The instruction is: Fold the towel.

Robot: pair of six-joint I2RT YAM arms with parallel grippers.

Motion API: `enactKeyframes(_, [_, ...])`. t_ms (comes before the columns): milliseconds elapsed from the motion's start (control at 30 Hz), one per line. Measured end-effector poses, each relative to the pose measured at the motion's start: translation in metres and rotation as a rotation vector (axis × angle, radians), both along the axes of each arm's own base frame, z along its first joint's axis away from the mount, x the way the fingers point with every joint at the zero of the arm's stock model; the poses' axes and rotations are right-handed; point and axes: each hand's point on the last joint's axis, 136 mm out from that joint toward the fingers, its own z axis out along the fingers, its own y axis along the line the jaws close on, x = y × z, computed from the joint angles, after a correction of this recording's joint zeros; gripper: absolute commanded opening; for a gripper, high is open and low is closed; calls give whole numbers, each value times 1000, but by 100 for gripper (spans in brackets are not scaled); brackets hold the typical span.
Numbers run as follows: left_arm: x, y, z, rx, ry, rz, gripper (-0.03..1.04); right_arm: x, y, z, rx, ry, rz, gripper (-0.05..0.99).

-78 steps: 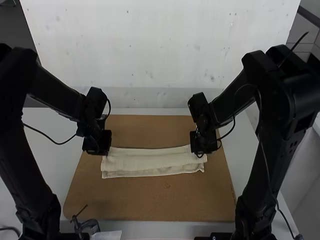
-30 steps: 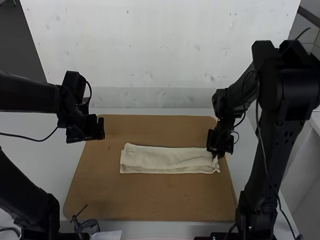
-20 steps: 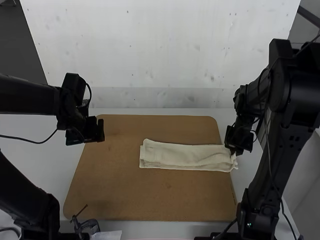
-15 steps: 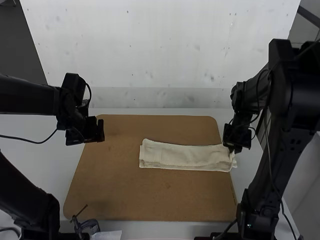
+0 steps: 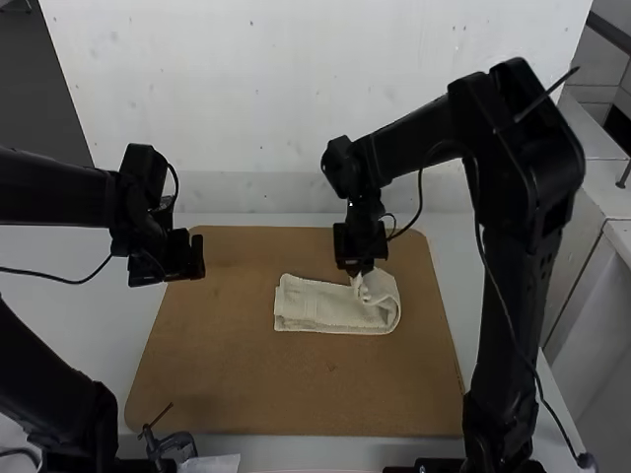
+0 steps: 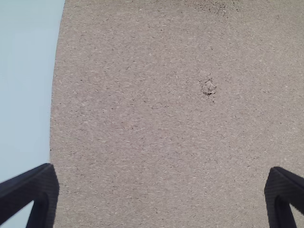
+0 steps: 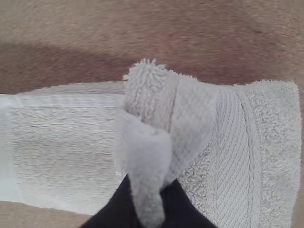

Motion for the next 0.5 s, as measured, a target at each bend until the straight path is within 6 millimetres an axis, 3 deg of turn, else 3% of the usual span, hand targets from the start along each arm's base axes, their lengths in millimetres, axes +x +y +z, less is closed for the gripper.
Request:
enactKeyframes(200, [1, 11, 0, 6, -1, 24, 97, -5, 53, -8, -10, 23, 48, 2])
enactKeyframes(500, [-4, 16, -2, 9, -1, 30, 97, 1, 96, -7, 34, -6, 48, 1])
